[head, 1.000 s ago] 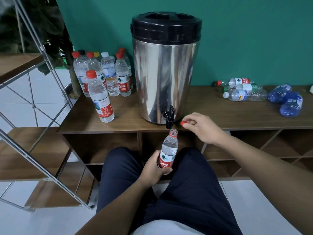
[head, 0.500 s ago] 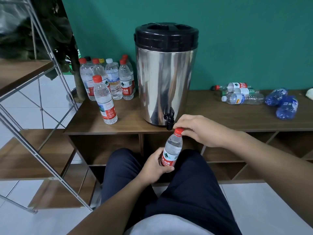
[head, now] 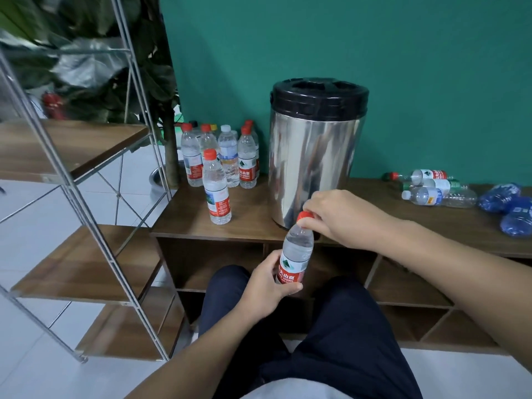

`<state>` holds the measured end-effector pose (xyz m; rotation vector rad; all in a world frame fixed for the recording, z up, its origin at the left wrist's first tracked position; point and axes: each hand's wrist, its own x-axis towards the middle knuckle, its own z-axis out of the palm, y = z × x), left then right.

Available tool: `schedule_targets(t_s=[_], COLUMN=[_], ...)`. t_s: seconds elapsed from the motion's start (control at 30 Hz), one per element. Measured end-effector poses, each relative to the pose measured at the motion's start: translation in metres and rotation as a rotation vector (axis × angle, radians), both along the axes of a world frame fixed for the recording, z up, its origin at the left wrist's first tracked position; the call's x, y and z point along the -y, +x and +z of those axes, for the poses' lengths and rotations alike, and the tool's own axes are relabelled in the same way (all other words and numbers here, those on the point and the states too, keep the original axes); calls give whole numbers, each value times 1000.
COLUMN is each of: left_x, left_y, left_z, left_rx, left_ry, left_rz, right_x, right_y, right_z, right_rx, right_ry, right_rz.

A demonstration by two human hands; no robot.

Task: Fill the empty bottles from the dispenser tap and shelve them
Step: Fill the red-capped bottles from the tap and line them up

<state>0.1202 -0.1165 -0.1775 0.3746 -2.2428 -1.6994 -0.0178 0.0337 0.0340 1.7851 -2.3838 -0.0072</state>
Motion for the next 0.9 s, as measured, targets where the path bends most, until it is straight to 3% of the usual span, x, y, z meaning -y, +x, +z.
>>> schedule_targets(t_s=[0.13, 0.33, 0.57, 0.7, 0.9], left_x=[19, 51, 67, 76, 91], left_y=[12, 21, 11, 2, -17], left_z=[13, 30, 34, 33, 40], left_rx=[-8, -8, -42, -93, -154], left_ry=[23, 56, -47, -19, 15], left_rz=[17, 30, 288, 358, 391], right_x=[19, 58, 105, 118, 136], right_y=[2, 10, 11, 15, 17], right_z=[18, 42, 26, 5, -51], right_rx=[144, 148, 104, 357, 692], right_ry=[27, 75, -221, -507, -430], right_rz=[104, 157, -8, -68, -227])
